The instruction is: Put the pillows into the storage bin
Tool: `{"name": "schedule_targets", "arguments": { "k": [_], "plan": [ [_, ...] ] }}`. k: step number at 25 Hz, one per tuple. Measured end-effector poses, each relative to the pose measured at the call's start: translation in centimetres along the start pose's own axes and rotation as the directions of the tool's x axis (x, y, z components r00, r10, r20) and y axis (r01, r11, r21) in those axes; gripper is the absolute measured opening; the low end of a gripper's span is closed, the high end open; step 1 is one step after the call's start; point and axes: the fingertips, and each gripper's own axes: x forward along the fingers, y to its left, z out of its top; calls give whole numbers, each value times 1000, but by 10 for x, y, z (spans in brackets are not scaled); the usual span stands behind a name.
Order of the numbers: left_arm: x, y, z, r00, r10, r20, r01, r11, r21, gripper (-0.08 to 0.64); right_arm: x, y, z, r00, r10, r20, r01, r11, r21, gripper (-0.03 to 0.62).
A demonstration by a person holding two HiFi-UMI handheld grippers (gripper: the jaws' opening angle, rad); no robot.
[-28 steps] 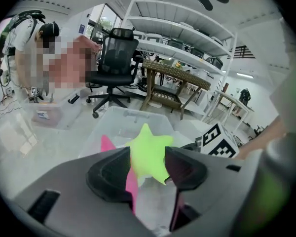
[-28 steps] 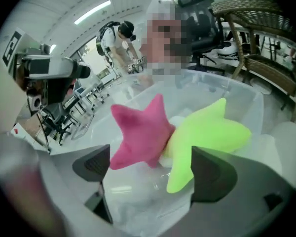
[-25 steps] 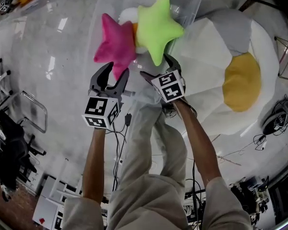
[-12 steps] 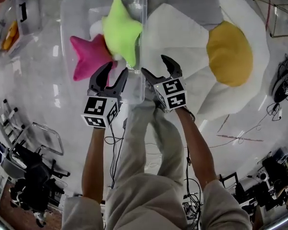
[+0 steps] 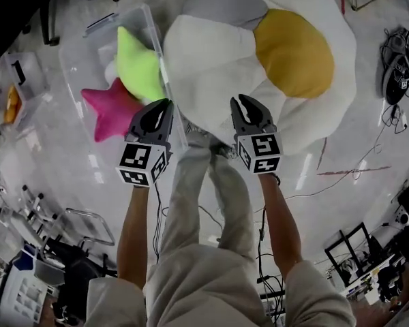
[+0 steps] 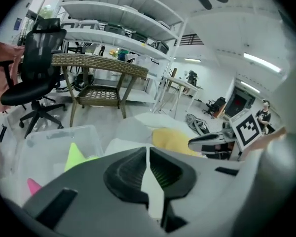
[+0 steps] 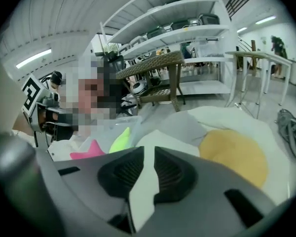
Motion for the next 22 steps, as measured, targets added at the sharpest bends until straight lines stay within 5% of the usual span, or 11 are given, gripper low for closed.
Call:
{"name": "schedule_targets", "arguments": {
  "k": [2, 13, 22],
  "plan": [
    [2, -18, 11, 999, -31, -10, 32, 999, 32, 17, -30, -20, 3, 998, -56, 27, 56, 998, 25, 1],
    [-18, -122, 59, 980, -185, -71, 194, 967, 164, 11, -180, -71, 19, 976, -186, 113, 171, 977, 131, -2],
    [-71, -207, 148, 967, -250, -45, 253, 931, 263, 11, -306, -101, 69, 926, -326, 190, 284, 934, 216, -2]
  ]
}}
